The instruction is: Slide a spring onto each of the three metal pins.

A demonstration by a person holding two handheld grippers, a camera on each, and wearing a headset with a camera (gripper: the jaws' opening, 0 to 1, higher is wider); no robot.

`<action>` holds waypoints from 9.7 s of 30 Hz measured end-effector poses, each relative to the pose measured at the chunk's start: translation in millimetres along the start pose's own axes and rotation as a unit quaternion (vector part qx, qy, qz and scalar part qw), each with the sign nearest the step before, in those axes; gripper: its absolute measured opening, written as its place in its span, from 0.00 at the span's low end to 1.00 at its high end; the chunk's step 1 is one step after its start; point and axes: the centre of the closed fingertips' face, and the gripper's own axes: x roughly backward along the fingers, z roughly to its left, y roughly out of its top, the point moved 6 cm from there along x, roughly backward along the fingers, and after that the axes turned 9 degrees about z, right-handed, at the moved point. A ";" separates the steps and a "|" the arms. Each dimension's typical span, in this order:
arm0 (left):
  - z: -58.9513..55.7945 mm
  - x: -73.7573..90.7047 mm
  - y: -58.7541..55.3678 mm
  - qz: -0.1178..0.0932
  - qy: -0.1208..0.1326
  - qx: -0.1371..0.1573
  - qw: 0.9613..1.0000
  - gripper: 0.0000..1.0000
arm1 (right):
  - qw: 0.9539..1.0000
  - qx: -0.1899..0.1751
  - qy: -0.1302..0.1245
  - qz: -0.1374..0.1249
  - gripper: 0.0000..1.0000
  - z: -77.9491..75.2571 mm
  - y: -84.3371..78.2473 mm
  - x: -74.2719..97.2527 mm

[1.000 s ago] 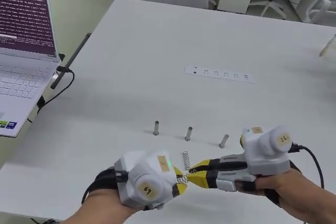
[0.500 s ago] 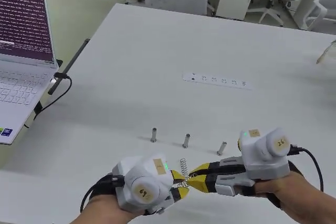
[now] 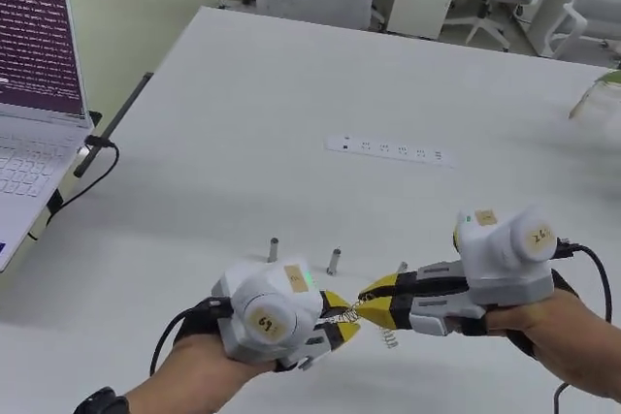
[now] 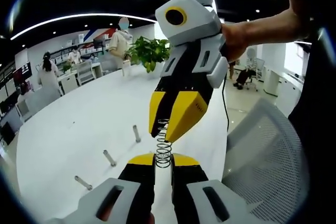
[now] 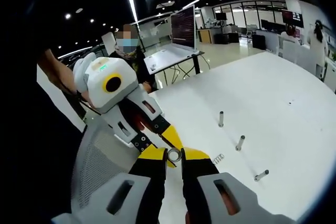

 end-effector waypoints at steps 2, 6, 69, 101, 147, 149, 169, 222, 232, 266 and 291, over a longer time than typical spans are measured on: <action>-0.9 -0.1 1.5 -0.001 -0.001 -0.005 1.000 0.03 | 1.000 0.000 -0.002 -0.001 0.08 -0.1 0.5 1.8; -2.3 -0.2 4.3 -0.004 -0.006 -0.007 1.000 0.02 | 1.000 0.010 -0.001 0.006 0.08 0.6 0.7 4.5; -20.3 -3.9 35.8 -0.031 -0.063 -0.060 0.996 0.02 | 0.933 0.279 0.033 0.224 0.09 14.0 5.8 24.0; -14.7 -6.5 14.8 -0.020 -0.072 -0.054 0.996 0.02 | 0.936 0.265 0.003 0.233 0.08 11.8 -4.1 16.2; 35.2 48.7 -39.8 -0.009 0.031 0.059 0.998 0.20 | 0.940 0.236 -0.040 0.245 0.08 -61.4 8.4 -0.5; 37.1 52.3 -42.7 -0.008 0.037 0.066 0.997 0.21 | 0.939 0.237 -0.039 0.248 0.08 -63.9 9.3 -3.4; 52.3 81.6 -83.1 0.013 0.091 0.121 0.988 0.34 | 0.936 0.236 -0.035 0.260 0.09 -83.6 24.6 -34.7; 50.8 97.7 -96.8 0.024 0.128 0.159 0.979 0.45 | 0.925 0.267 -0.007 0.270 0.09 -108.0 77.9 -126.7; 53.3 96.9 -93.8 0.020 0.129 0.164 0.978 0.48 | 0.925 0.263 -0.013 0.276 0.09 -120.1 82.9 -137.2; 51.5 103.8 -103.8 0.022 0.136 0.182 0.974 0.50 | 0.901 0.304 -0.003 0.310 0.09 -120.7 85.2 -163.3; 52.2 102.7 -105.7 0.021 0.138 0.188 0.972 0.50 | 0.885 0.318 0.002 0.340 0.09 -123.5 76.5 -187.9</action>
